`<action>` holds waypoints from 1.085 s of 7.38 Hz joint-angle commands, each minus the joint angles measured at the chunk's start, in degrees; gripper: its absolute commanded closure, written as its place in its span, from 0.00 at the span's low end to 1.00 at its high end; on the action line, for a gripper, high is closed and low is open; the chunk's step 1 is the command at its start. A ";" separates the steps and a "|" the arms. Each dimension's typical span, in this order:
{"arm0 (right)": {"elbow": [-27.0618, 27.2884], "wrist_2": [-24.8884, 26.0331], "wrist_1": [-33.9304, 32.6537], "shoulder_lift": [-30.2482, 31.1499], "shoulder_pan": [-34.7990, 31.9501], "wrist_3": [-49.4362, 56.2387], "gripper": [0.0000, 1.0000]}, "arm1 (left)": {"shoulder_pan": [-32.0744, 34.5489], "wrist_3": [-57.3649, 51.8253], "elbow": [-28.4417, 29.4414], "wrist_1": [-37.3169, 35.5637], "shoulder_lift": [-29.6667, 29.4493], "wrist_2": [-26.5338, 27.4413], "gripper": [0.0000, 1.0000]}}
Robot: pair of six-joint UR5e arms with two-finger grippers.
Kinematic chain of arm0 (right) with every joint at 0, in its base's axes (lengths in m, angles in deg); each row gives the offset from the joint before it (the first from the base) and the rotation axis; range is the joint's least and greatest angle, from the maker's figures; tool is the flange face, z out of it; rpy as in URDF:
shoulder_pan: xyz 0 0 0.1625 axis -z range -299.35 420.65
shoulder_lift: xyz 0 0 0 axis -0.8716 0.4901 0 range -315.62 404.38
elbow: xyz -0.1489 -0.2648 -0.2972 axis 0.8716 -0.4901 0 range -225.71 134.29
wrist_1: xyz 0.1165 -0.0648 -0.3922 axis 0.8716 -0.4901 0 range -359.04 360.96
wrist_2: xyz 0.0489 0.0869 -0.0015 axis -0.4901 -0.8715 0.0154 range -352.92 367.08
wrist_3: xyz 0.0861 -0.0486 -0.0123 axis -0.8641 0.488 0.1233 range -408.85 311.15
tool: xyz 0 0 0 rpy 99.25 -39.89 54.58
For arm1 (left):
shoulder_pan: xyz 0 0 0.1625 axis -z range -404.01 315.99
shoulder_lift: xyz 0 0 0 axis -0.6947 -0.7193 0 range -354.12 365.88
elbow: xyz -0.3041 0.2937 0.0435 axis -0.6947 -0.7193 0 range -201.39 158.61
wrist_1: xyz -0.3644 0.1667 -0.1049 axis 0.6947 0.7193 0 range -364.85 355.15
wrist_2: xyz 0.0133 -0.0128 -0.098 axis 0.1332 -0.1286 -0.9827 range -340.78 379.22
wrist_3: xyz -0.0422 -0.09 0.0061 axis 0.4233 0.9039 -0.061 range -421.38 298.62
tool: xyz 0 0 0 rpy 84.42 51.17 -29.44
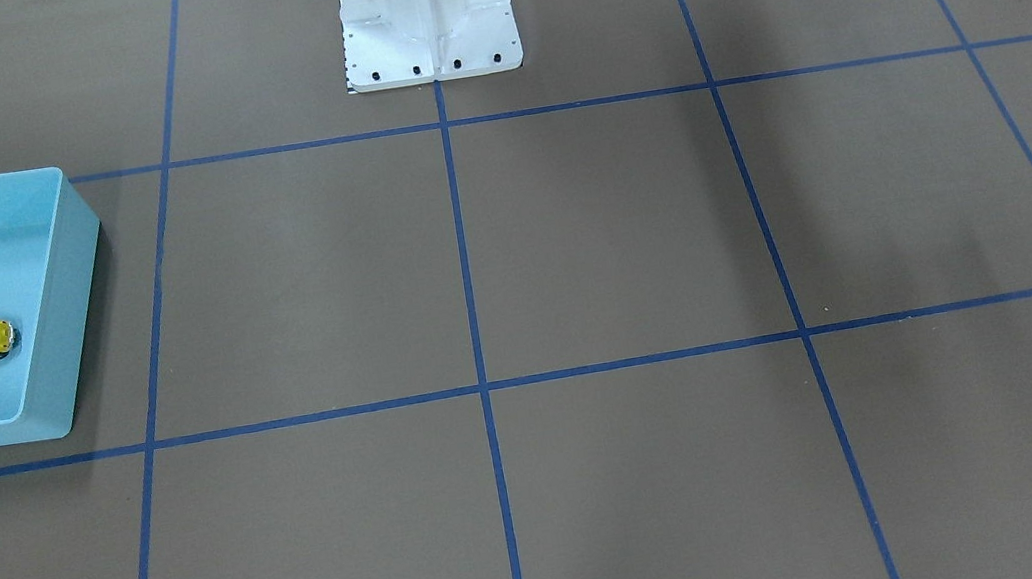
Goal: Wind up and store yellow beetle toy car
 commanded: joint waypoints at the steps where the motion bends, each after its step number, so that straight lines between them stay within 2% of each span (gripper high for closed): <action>1: 0.77 0.29 1.60 0.72 -1.31 -0.40 0.01 | -0.01 -0.03 -0.96 0.11 -1.35 -0.44 0.00; 2: 0.60 0.21 3.96 1.23 -1.31 -0.31 0.01 | -0.01 -0.12 -0.96 0.20 -1.36 -3.31 0.00; 3: 1.12 -0.23 4.77 1.33 -1.31 -0.22 0.01 | -0.01 -0.20 -0.78 0.11 -1.44 -3.86 0.00; 8: 3.42 -0.41 4.77 3.43 -1.31 -0.31 0.01 | -0.09 -0.21 -0.34 0.02 -1.53 -3.17 0.00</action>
